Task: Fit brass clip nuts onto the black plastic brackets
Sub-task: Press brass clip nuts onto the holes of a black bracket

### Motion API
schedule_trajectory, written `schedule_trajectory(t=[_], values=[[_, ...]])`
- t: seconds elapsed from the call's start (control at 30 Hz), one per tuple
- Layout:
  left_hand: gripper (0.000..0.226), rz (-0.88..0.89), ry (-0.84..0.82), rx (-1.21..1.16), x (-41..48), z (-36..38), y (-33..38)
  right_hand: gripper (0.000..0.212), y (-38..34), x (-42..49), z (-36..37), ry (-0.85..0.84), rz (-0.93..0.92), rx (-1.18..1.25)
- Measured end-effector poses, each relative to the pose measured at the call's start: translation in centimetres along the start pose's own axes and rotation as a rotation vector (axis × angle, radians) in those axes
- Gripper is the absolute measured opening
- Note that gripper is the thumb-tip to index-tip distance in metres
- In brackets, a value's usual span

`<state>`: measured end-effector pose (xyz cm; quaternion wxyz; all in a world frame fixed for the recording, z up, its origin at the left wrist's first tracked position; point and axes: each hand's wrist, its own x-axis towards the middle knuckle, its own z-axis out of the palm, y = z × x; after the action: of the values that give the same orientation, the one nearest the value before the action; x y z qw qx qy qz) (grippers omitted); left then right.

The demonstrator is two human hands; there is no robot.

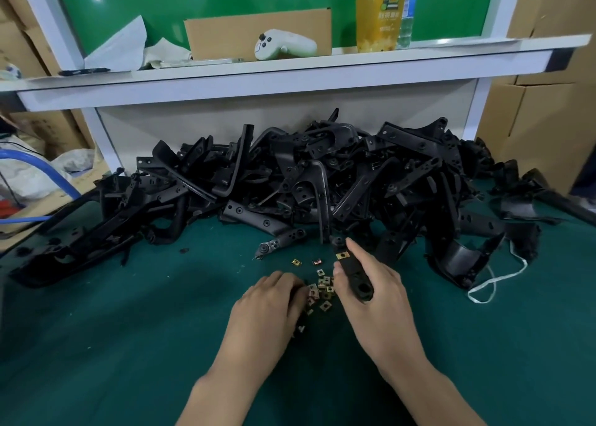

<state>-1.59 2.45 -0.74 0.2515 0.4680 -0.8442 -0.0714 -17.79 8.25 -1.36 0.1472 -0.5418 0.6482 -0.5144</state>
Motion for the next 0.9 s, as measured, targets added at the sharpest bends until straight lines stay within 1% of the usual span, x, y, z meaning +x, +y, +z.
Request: schedule_trajectory(t=[0.1,0.23,0.37,0.43,0.47,0.53,0.57,0.6,0.7,0.9], values=[[0.016,-0.102,0.078,-0.154,-0.1,0.0,-0.2,0.058,0.2,0.1,0.1,-0.010,-0.009,-0.008],[0.019,-0.253,0.086,-0.373,0.2,0.0,-0.2,0.061,0.6,0.1,0.2,-0.012,-0.018,-0.029],[0.017,-0.272,0.106,-0.496,0.4,-0.4,-0.1,0.062,0.9,0.0,0.2,-0.009,-0.016,-0.050],[0.019,-0.327,0.139,-0.696,0.7,-0.9,0.0,0.062,0.9,0.0,0.1,-0.006,-0.016,-0.059],[0.022,-0.377,0.141,-0.860,0.8,-1.1,0.0,0.062,0.9,0.0,0.1,-0.005,-0.016,-0.062],[0.022,-0.466,0.091,-1.204,1.0,-1.8,0.4,0.061,0.9,0.1,0.2,-0.005,-0.014,-0.060],[0.020,-0.486,0.075,-1.318,1.0,-2.1,0.6,0.060,0.9,0.1,0.2,-0.004,-0.012,-0.057],[0.019,-0.498,0.073,-1.381,1.0,-2.1,0.7,0.060,0.9,0.1,0.2,-0.003,-0.014,-0.055],[0.017,-0.521,0.086,-1.485,1.1,-2.0,1.0,0.060,0.8,0.1,0.2,0.001,-0.021,-0.061],[0.026,-0.528,0.073,-1.662,1.3,-1.9,0.5,0.060,0.9,0.1,0.2,-0.010,-0.037,-0.072]])
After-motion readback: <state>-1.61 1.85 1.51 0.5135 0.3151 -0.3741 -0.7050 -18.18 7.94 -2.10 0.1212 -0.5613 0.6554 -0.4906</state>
